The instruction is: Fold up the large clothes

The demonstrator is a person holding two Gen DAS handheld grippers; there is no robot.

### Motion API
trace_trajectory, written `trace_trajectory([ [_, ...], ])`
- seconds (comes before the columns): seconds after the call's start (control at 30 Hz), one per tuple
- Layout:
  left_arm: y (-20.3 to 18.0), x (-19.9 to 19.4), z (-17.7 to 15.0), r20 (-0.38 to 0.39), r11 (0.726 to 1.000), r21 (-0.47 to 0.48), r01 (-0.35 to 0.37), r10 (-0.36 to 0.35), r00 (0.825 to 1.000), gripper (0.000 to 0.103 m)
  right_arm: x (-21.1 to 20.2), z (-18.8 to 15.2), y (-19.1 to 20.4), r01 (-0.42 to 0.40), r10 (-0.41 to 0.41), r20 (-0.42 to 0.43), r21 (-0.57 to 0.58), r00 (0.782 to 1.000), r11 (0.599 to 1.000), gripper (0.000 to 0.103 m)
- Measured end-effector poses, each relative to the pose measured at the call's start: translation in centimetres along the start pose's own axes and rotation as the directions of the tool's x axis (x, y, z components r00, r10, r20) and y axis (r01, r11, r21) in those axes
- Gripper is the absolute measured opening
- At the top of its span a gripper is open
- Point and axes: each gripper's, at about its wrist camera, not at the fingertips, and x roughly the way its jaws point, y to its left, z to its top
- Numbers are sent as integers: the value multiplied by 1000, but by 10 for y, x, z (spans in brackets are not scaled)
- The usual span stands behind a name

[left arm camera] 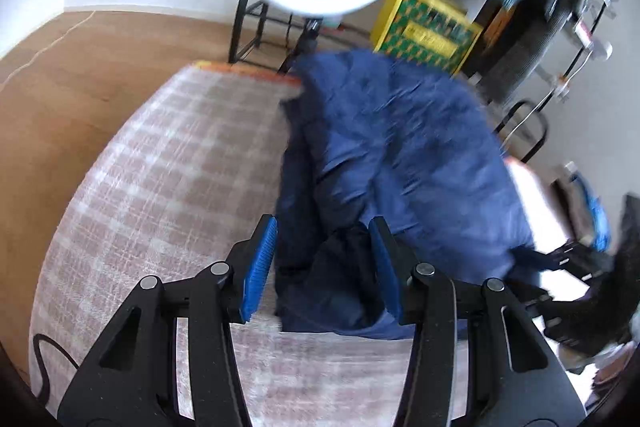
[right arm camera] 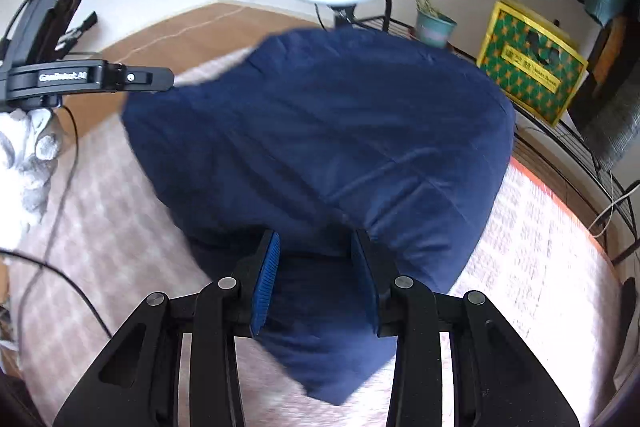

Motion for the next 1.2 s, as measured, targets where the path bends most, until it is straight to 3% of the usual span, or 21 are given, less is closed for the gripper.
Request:
trace_trajectory([
  [0.17,10,29,-25,-75,999,24,-35,37,997,54,0,-12,-11,-38,38,10,30,999,999,36],
  [0.3,13,35,-32,-75,998,28,-61,63,995,60,4,-17,-8,-29,29,7,19,1000,999,36],
  [0.4,16,21,-22,-81,1000,8,-4,5,997,60,-12,-15,-21,-105,103,31,78,994,991,36],
  [0.53,32,-11,11,2,993,-38,110,-110,994,65,-48,-14,-59,-174,139,176,197,974,965,37],
  [0.6,51,-15,35,34,964,-130,234,-231,972,83,-57,-13,-78,-170,112,227,254,967,952,45],
  [0.63,58,-11,45,30,941,-166,295,-294,955,85,-59,-12,-86,-182,115,247,269,962,946,64],
  [0.7,72,11,65,-8,873,-252,418,-434,901,86,-58,-8,-107,-199,112,272,316,956,928,88],
  [0.73,80,26,75,-26,840,-303,449,-479,877,86,-56,-6,-115,-199,107,271,339,957,920,88],
  [0.77,88,42,83,-43,822,-348,452,-495,868,86,-51,-4,-125,-200,103,266,367,958,909,88],
  [0.87,101,79,99,-73,804,-427,414,-487,870,86,-30,2,-152,-231,136,234,443,963,866,88],
  [0.97,101,106,104,-83,766,-464,445,-538,839,86,-2,8,-175,-272,195,202,500,960,822,88],
  [1.07,89,126,103,-144,791,-421,444,-542,828,86,21,11,-191,-321,243,213,543,946,776,88],
  [1.13,80,132,100,-173,815,-390,428,-522,835,86,32,11,-195,-351,267,228,565,936,747,88],
  [1.2,71,139,98,-194,822,-370,432,-523,830,86,44,11,-197,-369,279,242,590,930,718,88],
])
